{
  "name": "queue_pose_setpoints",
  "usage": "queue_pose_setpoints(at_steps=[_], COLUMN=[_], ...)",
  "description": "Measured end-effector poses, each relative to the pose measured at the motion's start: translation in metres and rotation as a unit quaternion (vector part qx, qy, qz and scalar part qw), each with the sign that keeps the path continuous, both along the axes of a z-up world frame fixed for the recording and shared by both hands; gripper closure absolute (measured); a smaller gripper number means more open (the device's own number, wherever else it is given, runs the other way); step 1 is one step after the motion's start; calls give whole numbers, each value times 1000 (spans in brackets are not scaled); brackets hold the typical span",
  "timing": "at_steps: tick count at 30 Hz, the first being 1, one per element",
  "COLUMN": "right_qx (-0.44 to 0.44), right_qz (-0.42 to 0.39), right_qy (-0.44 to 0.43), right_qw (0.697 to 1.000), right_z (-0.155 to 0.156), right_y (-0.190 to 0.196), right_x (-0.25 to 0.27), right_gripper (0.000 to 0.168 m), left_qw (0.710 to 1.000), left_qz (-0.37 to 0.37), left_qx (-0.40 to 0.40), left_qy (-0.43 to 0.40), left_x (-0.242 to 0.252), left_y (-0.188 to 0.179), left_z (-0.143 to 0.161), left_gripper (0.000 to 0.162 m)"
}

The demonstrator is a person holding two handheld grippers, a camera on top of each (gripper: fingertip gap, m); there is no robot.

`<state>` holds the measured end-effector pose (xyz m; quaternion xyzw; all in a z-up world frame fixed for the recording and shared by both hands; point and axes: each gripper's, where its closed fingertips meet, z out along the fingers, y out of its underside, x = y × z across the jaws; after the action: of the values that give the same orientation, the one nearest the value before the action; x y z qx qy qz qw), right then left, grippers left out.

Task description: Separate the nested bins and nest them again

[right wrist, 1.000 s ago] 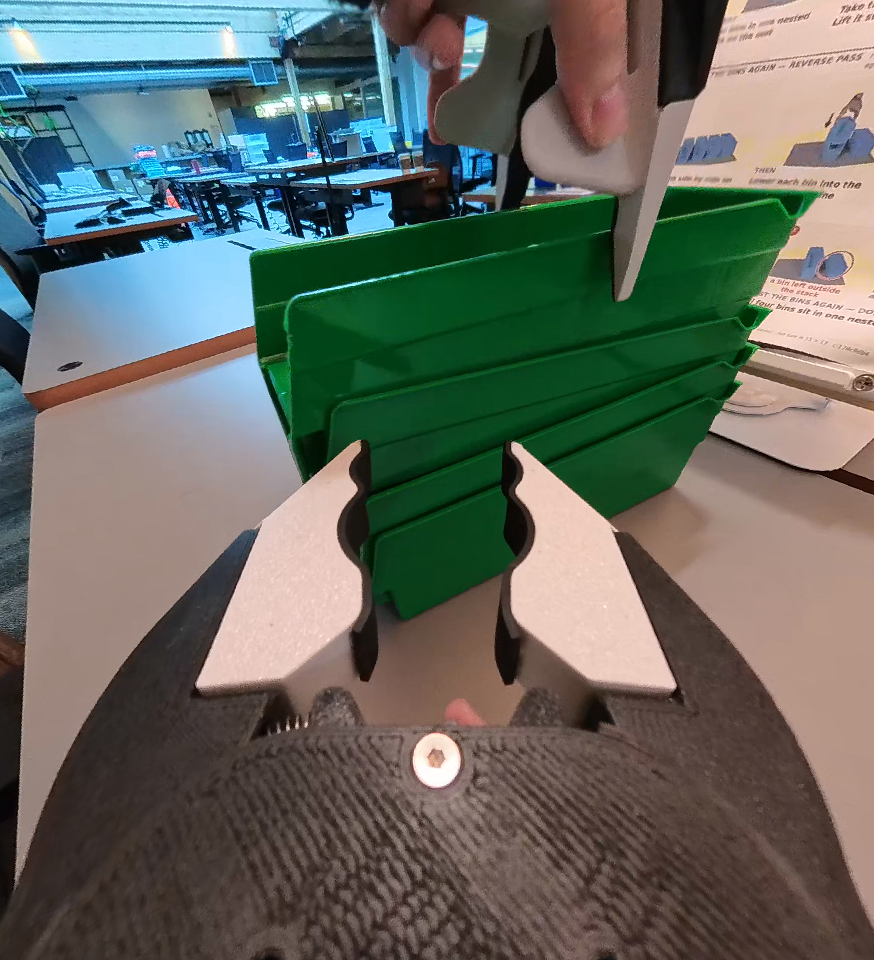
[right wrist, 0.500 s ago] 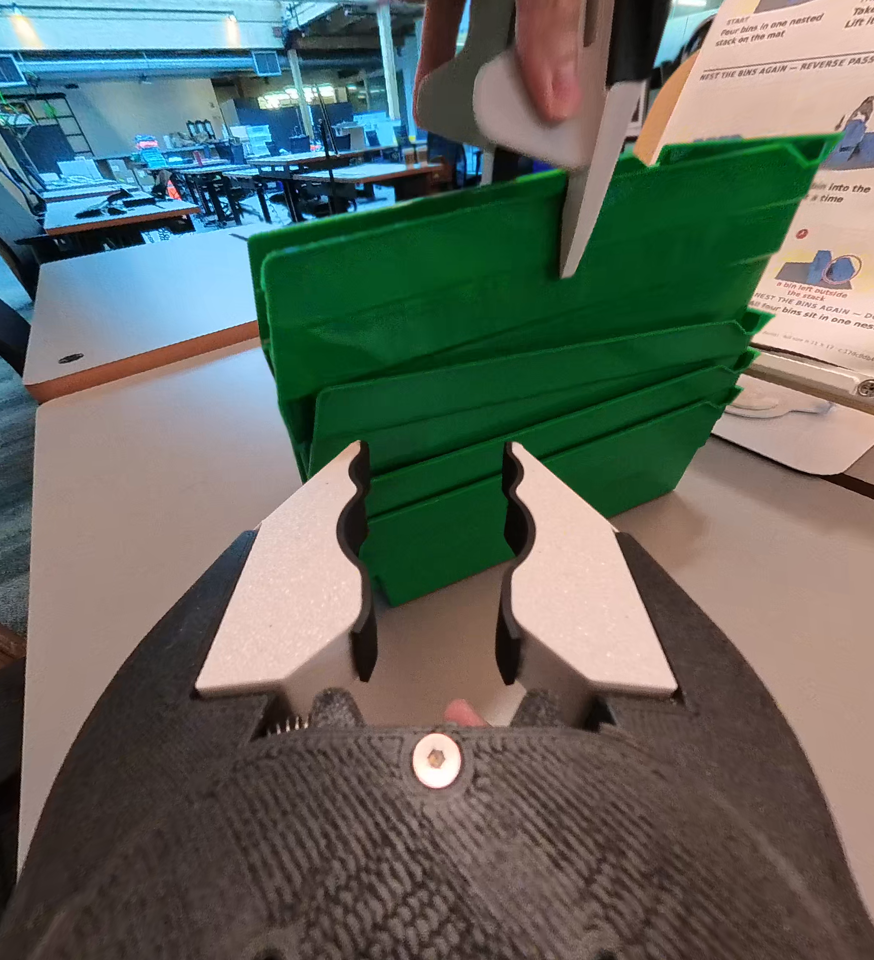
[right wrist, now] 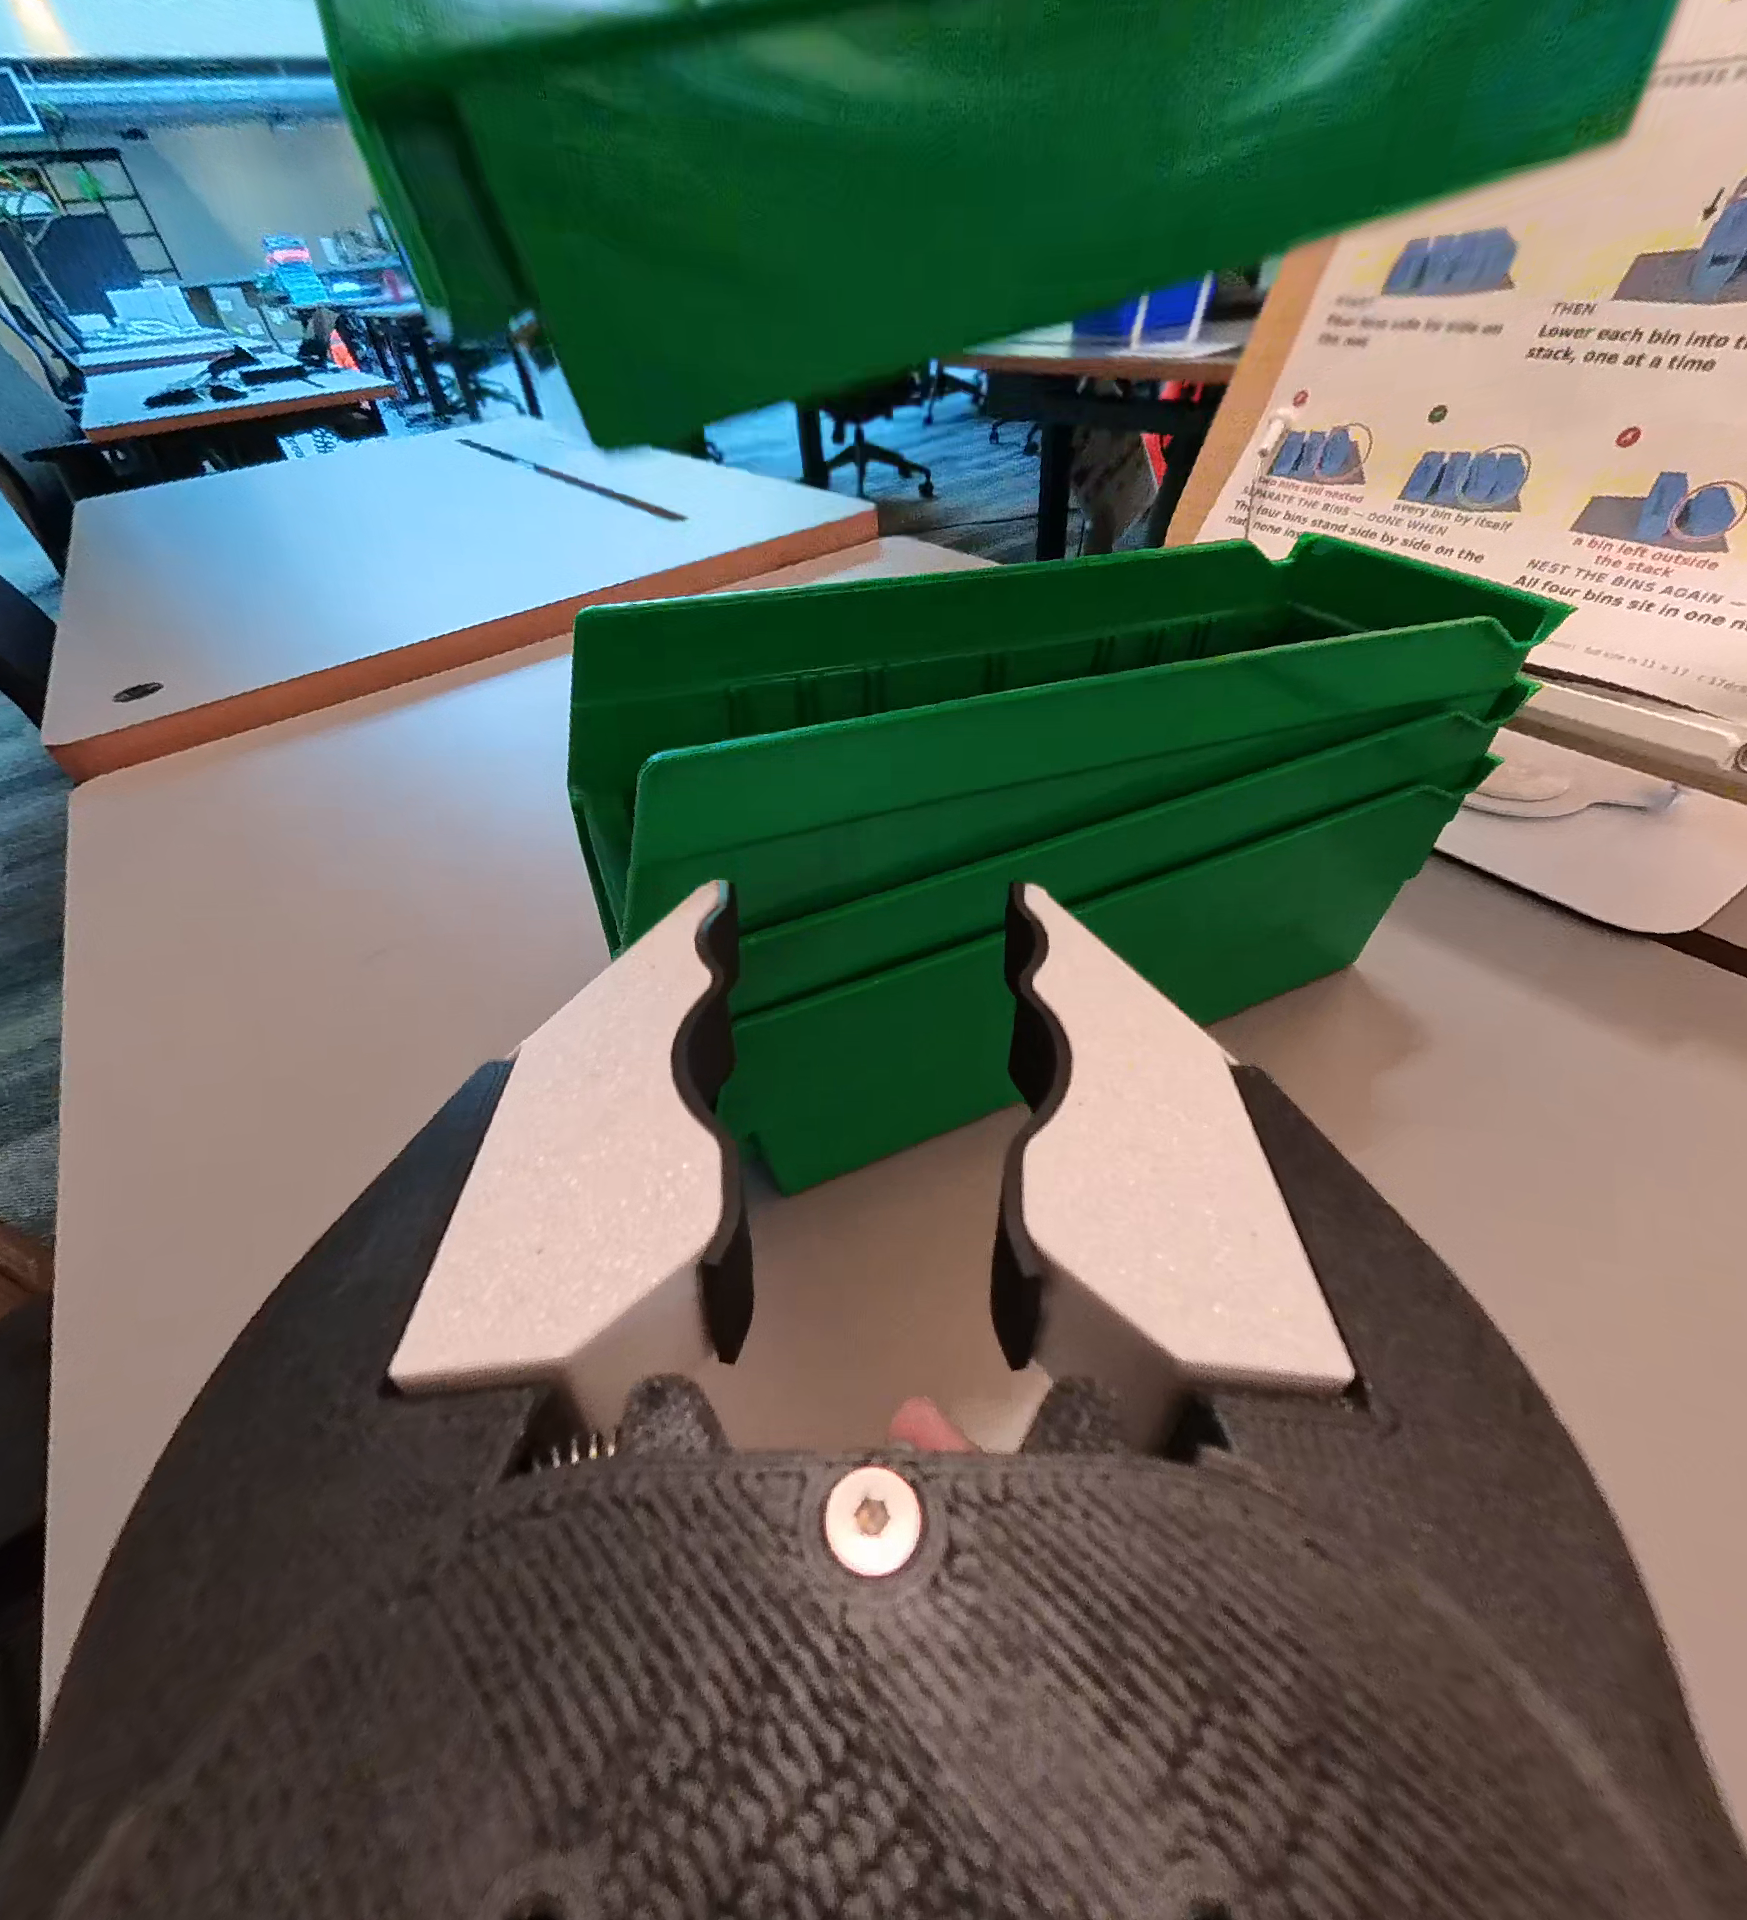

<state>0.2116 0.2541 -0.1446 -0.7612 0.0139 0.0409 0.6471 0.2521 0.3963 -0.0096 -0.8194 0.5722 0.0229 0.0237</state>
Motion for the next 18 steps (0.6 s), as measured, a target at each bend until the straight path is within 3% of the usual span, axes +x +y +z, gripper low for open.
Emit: queue_pose_setpoints(at_steps=[4, 8, 12, 18], right_qx=[-1, -6, -16, -31], right_qz=[-5, -9, -12, -18], right_qy=[-5, -1, -6, -15], right_qw=[1000, 1000, 1000, 999], right_z=[0, -4, -8, -15], right_y=[-3, -4, -4, -2], right_x=[2, 5, 6, 10], right_gripper=[118, 117, 116, 115], left_qw=[999, 997, 994, 990], left_qz=[27, 67, 101, 136], left_qx=[33, 47, 30, -16], left_qy=[8, 16, 15, 18], left_x=[-27, -59, -84, -102], left_y=[37, 76, 107, 132], left_z=[30, 34, 8, -63], left_gripper=[70, 69, 68, 68])
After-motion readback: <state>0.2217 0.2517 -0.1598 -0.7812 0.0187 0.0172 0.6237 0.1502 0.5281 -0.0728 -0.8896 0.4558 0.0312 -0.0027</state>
